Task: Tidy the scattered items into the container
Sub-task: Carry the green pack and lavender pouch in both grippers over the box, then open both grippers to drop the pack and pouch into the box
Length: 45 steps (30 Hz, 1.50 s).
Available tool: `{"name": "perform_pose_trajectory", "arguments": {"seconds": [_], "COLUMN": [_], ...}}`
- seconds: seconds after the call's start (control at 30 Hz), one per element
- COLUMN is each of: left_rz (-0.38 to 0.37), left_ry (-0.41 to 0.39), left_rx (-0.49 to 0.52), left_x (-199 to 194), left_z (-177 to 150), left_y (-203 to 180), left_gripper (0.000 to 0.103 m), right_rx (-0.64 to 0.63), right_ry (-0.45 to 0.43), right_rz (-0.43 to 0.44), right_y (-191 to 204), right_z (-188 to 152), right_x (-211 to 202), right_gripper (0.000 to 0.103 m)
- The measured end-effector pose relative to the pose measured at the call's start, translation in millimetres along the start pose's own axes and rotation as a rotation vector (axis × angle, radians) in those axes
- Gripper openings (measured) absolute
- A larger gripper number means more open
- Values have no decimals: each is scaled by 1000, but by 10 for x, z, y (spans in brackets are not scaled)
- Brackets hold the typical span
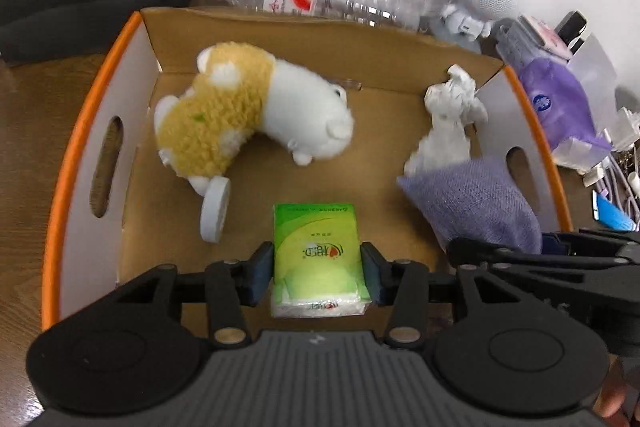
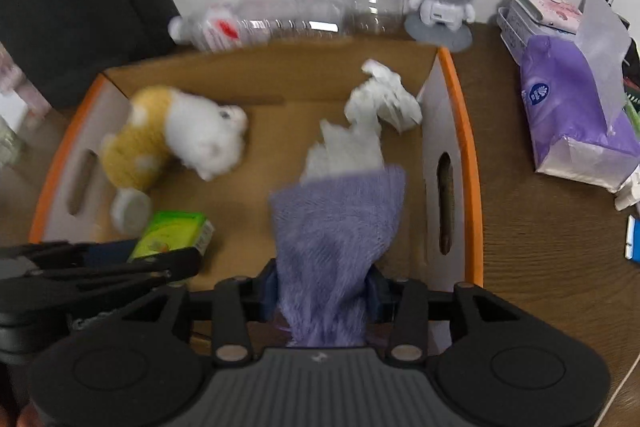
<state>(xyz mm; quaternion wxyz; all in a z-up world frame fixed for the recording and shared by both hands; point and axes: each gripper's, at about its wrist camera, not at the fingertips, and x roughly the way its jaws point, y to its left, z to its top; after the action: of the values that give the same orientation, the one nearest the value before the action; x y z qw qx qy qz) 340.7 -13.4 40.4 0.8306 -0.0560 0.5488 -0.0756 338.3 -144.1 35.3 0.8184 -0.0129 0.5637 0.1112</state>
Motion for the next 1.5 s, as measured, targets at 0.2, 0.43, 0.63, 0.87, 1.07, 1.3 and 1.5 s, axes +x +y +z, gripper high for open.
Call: {"name": "perform_pose_trajectory", "arguments": {"seconds": [0.2,0.43,0.63,0.87,1.07,1.3,1.5], "left_rz": [6,58,134,182,178,190,205], "left_ry": [4,0,-36,-57,-114,-236,-403], "left_rx": [22,14,5,-32,-55,-59,-15], "left_x": [-50,-167,-501,-769,-969,-1268,-1428], "left_z": [-77,-98,7,106,57,-168,-609], "left_y": [40,100,100,31,-33,-78,-119], "left_gripper": [73,77,103,103,103,103,103], "right_rx": [-49,7,77,120,93,43,6], "right_ry": [-27,-7,11,-32,-96,-246,-338], "right_rz": [-55,-21,50,77,50,-21,20], "right_y": [-40,-105,-85,-50,-2,87,112], "right_z": [60,135,201,288,222,-38,-419], "right_x": [110,82,-256,-700,-883,-1183,-1368], "right_gripper": [73,79,86,93,94,94,95]}}
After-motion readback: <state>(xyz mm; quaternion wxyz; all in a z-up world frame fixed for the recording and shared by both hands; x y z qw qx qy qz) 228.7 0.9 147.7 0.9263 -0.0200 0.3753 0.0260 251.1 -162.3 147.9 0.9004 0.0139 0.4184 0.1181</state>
